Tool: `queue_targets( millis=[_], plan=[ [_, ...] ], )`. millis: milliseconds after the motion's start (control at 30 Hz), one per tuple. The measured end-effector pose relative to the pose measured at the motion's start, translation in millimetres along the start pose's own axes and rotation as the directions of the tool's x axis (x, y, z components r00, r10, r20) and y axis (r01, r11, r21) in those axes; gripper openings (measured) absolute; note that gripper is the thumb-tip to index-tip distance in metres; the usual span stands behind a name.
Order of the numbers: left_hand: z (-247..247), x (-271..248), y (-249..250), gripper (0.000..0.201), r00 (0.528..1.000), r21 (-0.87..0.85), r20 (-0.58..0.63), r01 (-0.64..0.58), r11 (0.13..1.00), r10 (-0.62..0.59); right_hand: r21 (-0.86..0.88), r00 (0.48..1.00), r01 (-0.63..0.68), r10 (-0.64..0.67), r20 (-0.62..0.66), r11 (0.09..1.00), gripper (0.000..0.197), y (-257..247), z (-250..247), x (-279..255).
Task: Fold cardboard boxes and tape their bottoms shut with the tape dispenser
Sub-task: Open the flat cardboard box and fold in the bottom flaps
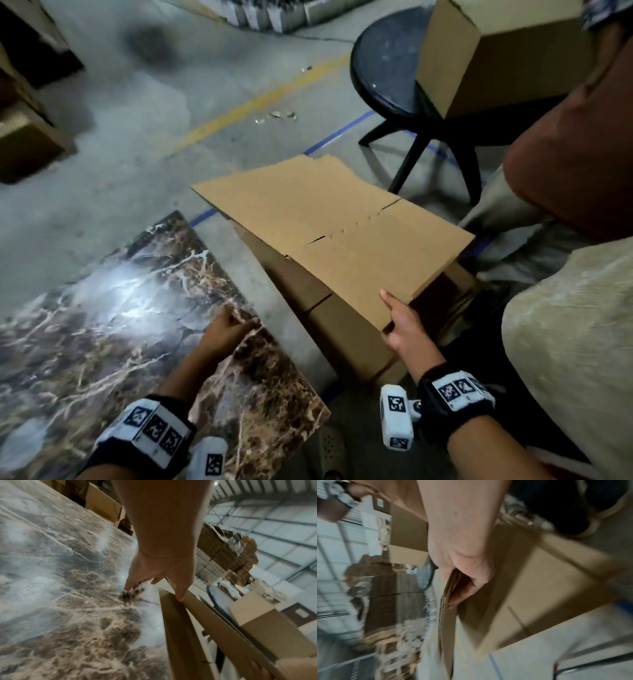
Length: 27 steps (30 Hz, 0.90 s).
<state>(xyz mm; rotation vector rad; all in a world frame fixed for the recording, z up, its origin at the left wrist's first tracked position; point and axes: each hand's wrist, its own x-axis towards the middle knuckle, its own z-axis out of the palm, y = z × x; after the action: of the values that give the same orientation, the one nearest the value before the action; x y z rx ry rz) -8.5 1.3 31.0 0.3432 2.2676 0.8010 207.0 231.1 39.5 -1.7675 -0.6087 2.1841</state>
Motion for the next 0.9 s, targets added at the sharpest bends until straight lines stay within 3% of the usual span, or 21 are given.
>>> queue_targets(
  millis=[33,67,167,267,400,500,567,633,700,767,833,900],
  plan=[
    [-5,-7,9,0.018,0.999,-0.14,-0.004,0.035,0.989,-0.036,0.014,1.0,0.023,-0.024,0.015,1.0,0.008,-7,9,-15],
    [-12,-14,18,0.011,0.997,-0.272,-0.004,0.068,0.96,-0.072,0.022,0.998,0.035,-0.036,0.046,0.999,0.006,-13,20,-28],
    [-31,-29,41,0.024,0.985,-0.588,0.099,0.173,0.79,-0.141,0.07,0.982,0.09,-0.1,0.16,0.993,0.01,-17,50,-74],
    [-56,-45,68,0.043,0.986,-0.763,0.162,0.152,0.629,-0.042,0.091,0.95,0.101,-0.123,0.287,0.991,0.018,-5,76,-119],
    [-105,-74,96,0.046,0.996,-0.889,0.083,0.058,0.455,0.036,0.039,0.879,0.157,-0.157,0.45,0.987,0.024,27,101,-181],
    [-146,-97,86,0.02,0.993,-0.872,-0.101,-0.059,0.486,-0.061,-0.005,0.819,0.214,-0.177,0.546,0.977,0.017,52,116,-225],
    [-178,-117,70,0.014,0.978,-0.847,-0.189,-0.117,0.518,-0.088,-0.147,0.796,0.27,-0.134,0.59,0.952,0.018,64,124,-250],
    [-212,-136,51,0.021,0.966,-0.831,-0.243,-0.161,0.533,-0.087,-0.451,0.77,0.364,0.009,0.638,0.815,0.035,70,129,-281],
    [-247,-153,34,0.027,0.952,-0.791,-0.297,-0.203,0.578,-0.073,-0.682,0.741,0.528,0.116,0.661,0.506,0.052,69,130,-310],
    [-286,-174,18,0.013,0.932,-0.749,-0.36,-0.262,0.609,-0.041,-0.7,0.698,0.665,0.116,0.707,0.261,0.054,66,139,-345],
    [-319,-196,3,0.007,0.906,-0.689,-0.422,-0.315,0.653,-0.009,-0.602,0.607,0.781,0.024,0.794,0.164,0.051,66,160,-375],
    [-347,-218,-7,0.014,0.882,-0.607,-0.469,-0.358,0.71,0.045,-0.481,0.491,0.868,-0.067,0.868,0.123,0.043,70,192,-400]
  ],
)
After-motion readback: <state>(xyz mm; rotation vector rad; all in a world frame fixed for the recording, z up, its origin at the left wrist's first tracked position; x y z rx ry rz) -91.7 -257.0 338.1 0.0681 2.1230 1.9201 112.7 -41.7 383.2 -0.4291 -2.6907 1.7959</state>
